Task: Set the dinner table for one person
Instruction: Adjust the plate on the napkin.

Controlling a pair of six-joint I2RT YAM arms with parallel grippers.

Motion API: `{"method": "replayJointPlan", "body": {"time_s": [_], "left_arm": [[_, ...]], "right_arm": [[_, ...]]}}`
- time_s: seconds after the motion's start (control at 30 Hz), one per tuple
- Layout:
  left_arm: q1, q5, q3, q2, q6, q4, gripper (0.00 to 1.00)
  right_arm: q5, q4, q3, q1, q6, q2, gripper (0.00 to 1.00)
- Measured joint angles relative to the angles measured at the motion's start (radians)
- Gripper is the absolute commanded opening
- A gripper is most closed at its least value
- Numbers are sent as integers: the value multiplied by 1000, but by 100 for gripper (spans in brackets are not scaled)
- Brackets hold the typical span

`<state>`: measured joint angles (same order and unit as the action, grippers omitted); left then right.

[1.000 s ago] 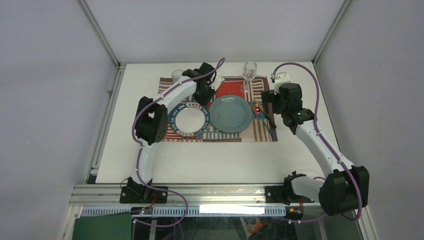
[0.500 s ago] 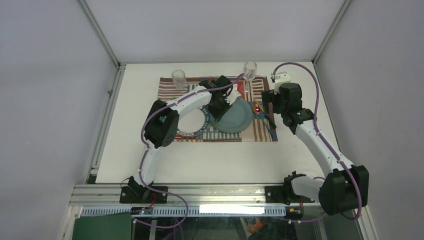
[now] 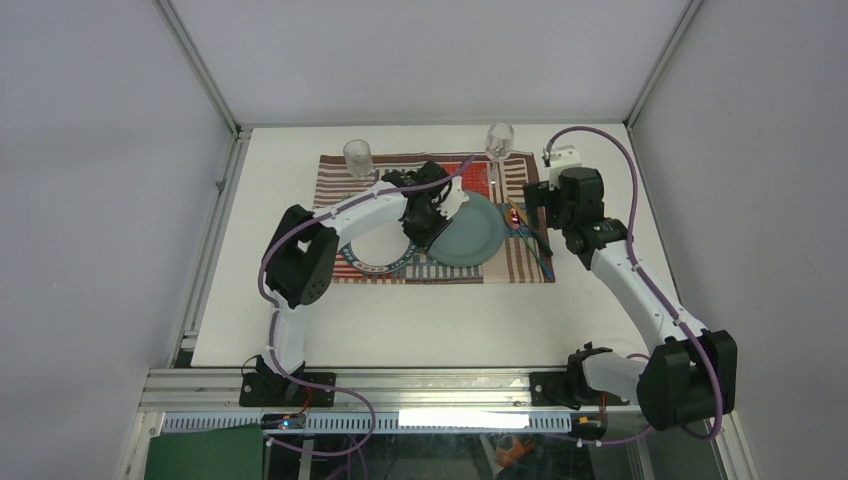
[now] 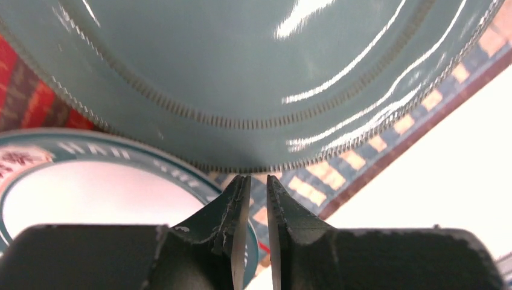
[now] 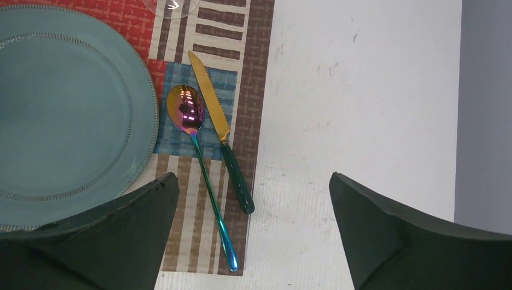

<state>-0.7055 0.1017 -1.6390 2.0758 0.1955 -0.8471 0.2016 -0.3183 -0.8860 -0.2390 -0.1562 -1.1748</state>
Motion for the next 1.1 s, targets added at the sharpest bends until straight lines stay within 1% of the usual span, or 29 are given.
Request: {"method": "replayJointPlan", "body": {"time_s": [0.1, 0.27, 0.47, 0.8, 1.1], "left_arm": [[0, -7, 36, -38, -3, -37, 20], [0, -25, 70, -115, -8, -79, 24], [0, -44, 141, -218, -13, -89, 23], [0, -26, 241, -231, -13, -113, 23], [0, -5, 256, -229, -12, -101, 21]], "right_arm": [[-1, 0, 0, 0, 0, 0, 100], [-2, 0, 0, 0, 0, 0, 100], [-5, 0, 0, 0, 0, 0, 100], [-6, 0, 0, 2, 0, 0, 100], [-8, 0, 0, 2, 0, 0, 100]]}}
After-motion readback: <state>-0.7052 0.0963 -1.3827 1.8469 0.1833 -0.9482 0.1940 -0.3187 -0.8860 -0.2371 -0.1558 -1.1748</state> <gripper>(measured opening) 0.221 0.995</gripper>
